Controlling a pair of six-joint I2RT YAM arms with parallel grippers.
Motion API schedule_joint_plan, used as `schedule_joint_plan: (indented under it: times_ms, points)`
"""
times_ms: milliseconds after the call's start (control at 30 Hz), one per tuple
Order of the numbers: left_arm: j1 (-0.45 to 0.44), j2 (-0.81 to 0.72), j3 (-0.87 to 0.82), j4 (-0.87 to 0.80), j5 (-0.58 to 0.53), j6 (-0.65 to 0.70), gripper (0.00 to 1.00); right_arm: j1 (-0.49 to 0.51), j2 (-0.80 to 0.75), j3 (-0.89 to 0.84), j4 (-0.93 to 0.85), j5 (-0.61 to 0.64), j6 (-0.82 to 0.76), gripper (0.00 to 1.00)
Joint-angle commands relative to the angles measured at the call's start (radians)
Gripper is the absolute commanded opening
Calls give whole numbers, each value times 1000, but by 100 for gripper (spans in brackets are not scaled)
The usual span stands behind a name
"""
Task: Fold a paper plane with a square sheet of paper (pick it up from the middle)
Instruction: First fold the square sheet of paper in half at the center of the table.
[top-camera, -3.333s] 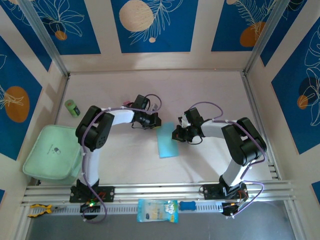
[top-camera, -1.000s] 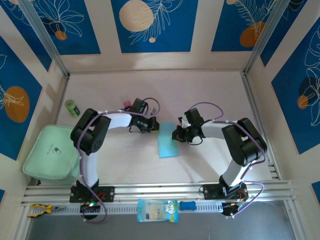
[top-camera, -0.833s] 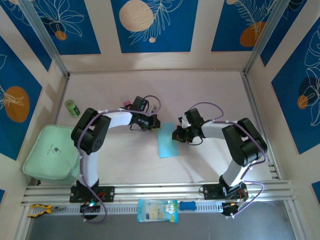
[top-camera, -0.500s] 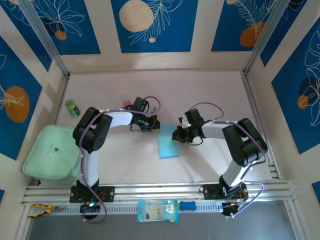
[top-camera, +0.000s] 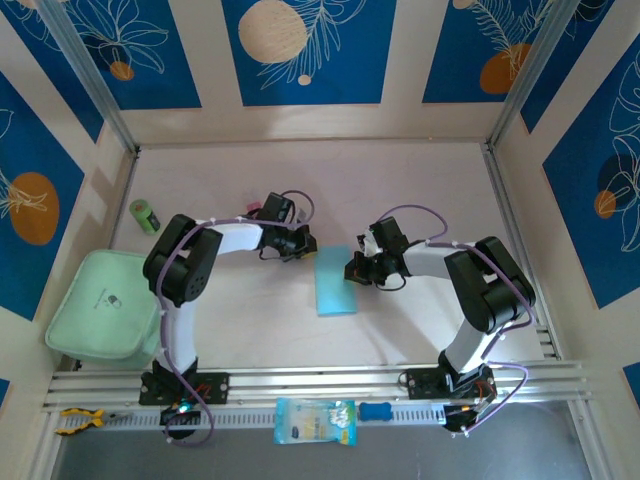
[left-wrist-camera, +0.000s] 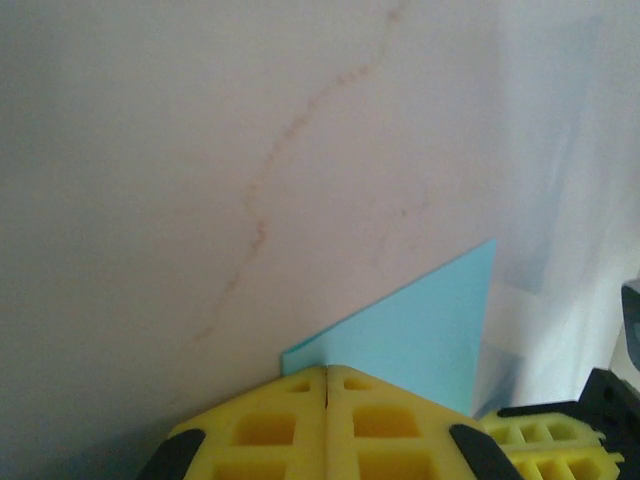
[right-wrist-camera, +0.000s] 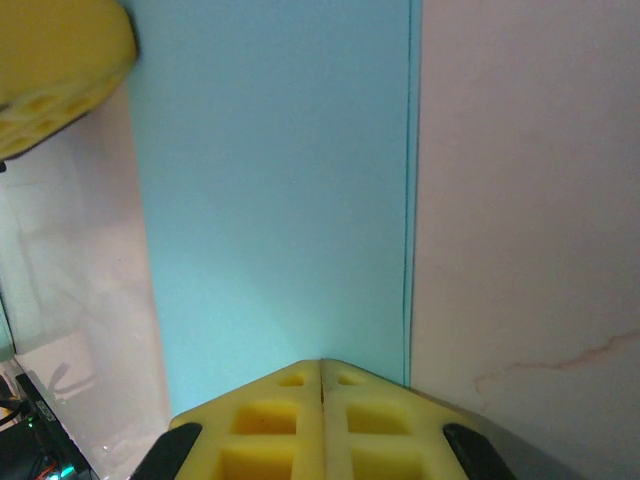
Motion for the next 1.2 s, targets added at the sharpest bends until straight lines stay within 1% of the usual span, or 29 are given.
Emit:
schedule_joint_plan:
  times_ms: [0,67,133,267,367,433,533,700,867,1033,1167]
  points:
    - [33,-44,-20,-37,-101,0,7,-4,41,-61,-170,99,-16,0]
    - [32,-56,-20,-58,-117,11,7,-4,38,-62,-169,98,-16,0]
    - [32,-71,-26,-61,-109,16,7,-3,37,-62,-168,98,-18,0]
    - [21,-128,-63,-40,-57,22,7,-4,39,-61,-170,99,-16,0]
    - [-4,-178,-98,-34,-18,45,7,-4,40,-60,-172,101,-16,0]
    - [-29,-199,-127,-11,41,53,7,-4,40,-60,-172,101,-15,0]
    - [-70,-198,-162,31,109,56,7,-5,42,-58,-173,102,-15,0]
    - [-114,-143,-186,96,166,33,7,-6,43,-58,-175,101,-14,0]
    - [-126,-100,-199,100,150,27,7,-4,45,-55,-176,101,-15,0]
    - [-122,-97,-229,22,80,65,7,-5,42,-57,-175,101,-15,0]
    - [-121,-103,-246,20,82,62,7,-4,44,-57,-177,99,-16,0]
